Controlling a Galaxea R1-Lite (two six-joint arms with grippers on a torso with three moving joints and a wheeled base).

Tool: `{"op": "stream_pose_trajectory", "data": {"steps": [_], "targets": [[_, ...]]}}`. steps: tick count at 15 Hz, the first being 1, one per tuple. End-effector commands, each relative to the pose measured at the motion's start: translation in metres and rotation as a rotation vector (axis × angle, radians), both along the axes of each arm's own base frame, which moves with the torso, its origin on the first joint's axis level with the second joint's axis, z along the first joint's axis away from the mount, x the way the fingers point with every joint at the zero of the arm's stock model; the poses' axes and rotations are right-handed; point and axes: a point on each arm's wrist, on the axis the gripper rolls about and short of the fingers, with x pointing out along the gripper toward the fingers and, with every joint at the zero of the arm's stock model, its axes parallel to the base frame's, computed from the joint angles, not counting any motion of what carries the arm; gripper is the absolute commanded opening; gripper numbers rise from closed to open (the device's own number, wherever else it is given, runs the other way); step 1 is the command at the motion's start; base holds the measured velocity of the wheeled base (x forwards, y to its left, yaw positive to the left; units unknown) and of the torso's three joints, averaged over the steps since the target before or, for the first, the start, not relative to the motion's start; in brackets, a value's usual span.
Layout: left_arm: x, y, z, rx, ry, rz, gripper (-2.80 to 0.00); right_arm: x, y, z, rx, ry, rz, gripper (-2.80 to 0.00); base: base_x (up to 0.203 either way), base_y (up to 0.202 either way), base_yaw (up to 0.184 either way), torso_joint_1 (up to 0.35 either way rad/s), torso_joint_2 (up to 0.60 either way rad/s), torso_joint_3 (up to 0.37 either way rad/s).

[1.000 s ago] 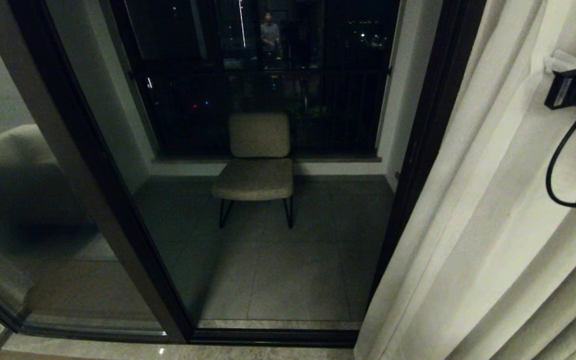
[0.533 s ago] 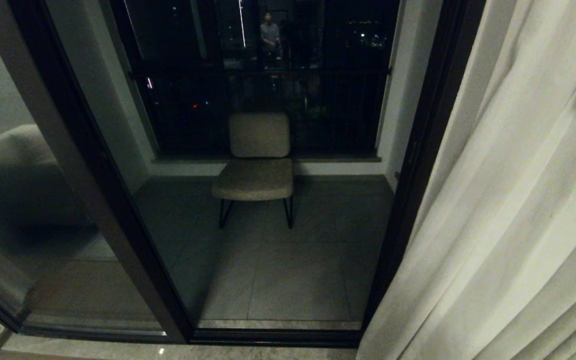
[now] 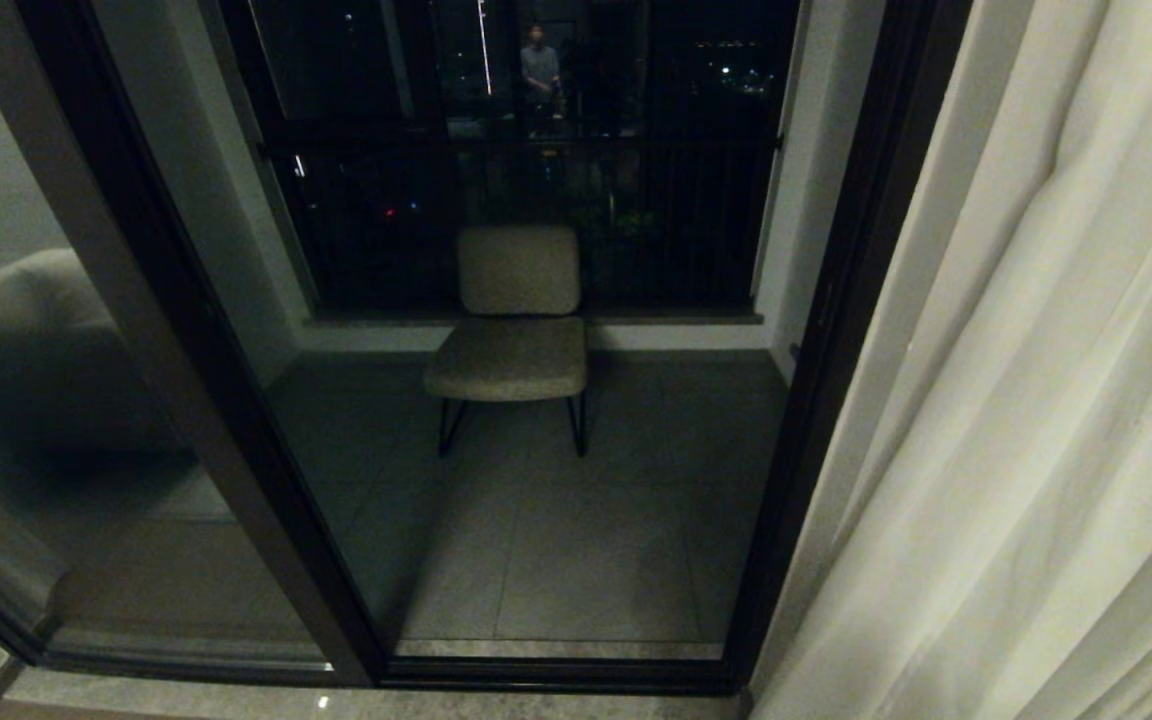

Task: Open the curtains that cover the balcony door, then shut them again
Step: Pull the inner curtains open on both sides

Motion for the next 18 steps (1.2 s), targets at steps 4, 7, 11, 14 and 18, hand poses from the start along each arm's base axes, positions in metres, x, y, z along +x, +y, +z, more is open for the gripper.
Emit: {"op": "stream_pose_trajectory", "data": {"steps": [4, 7, 11, 14, 18], "targets": [[0.0, 0.0, 0.0, 0.0, -0.001, 0.0, -2.8, -0.012, 0.005, 0.009, -0.011, -0.016, 0.004, -2.8, 0.0, 0.0, 0.0, 0.0, 0.0, 0.0], [0.0, 0.0, 0.0, 0.0, -0.001, 0.0, -2.8, -0.033, 0.015, 0.015, -0.012, -0.019, 0.005, -2.8, 0.0, 0.0, 0.0, 0.0, 0.0, 0.0], [0.0, 0.0, 0.0, 0.001, -0.001, 0.0, -2.8, -0.081, 0.036, 0.012, -0.001, 0.008, 0.008, -2.8, 0.0, 0.0, 0.0, 0.0, 0.0, 0.0], [0.0, 0.0, 0.0, 0.0, -0.001, 0.0, -2.8, -0.124, 0.057, 0.004, 0.009, 0.035, 0.019, -2.8, 0.0, 0.0, 0.0, 0.0, 0.0, 0.0], [0.0, 0.0, 0.0, 0.0, -0.001, 0.0, -2.8, -0.179, 0.083, -0.021, 0.029, 0.08, 0.039, -2.8, 0.0, 0.0, 0.0, 0.0, 0.0, 0.0]]}}
